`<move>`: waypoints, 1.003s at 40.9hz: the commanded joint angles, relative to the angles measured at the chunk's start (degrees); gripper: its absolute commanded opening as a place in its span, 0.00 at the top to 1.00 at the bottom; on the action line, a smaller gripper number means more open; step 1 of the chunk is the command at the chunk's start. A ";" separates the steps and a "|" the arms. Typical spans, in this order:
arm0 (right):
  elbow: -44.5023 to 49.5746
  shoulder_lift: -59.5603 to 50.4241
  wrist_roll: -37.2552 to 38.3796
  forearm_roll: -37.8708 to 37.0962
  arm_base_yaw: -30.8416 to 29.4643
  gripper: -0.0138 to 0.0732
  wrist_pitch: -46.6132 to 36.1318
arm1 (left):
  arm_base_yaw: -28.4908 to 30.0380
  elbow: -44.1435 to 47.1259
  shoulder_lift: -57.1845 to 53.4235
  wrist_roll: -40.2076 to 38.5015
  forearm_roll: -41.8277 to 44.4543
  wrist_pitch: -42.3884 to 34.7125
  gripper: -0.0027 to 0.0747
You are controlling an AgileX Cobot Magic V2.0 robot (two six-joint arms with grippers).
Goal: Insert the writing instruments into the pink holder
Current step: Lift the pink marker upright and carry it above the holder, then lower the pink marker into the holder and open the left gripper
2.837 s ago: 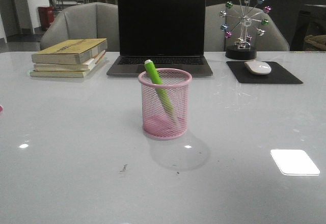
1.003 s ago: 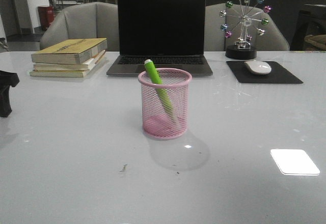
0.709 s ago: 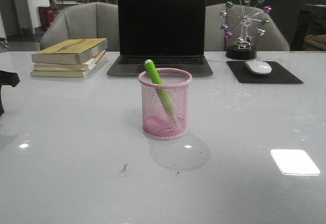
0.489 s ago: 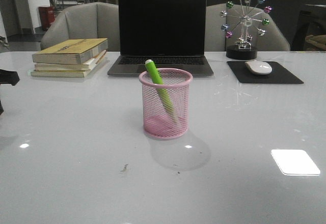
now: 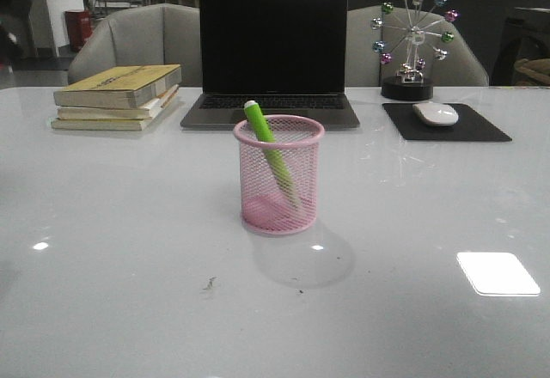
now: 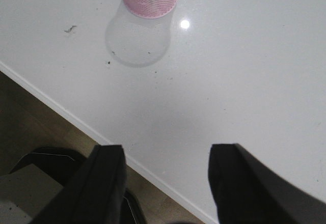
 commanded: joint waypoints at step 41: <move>-1.47 -0.81 0.00 -0.45 -0.42 0.29 -2.88 | -40.69 0.18 17.48 -8.87 -6.10 -69.08 0.85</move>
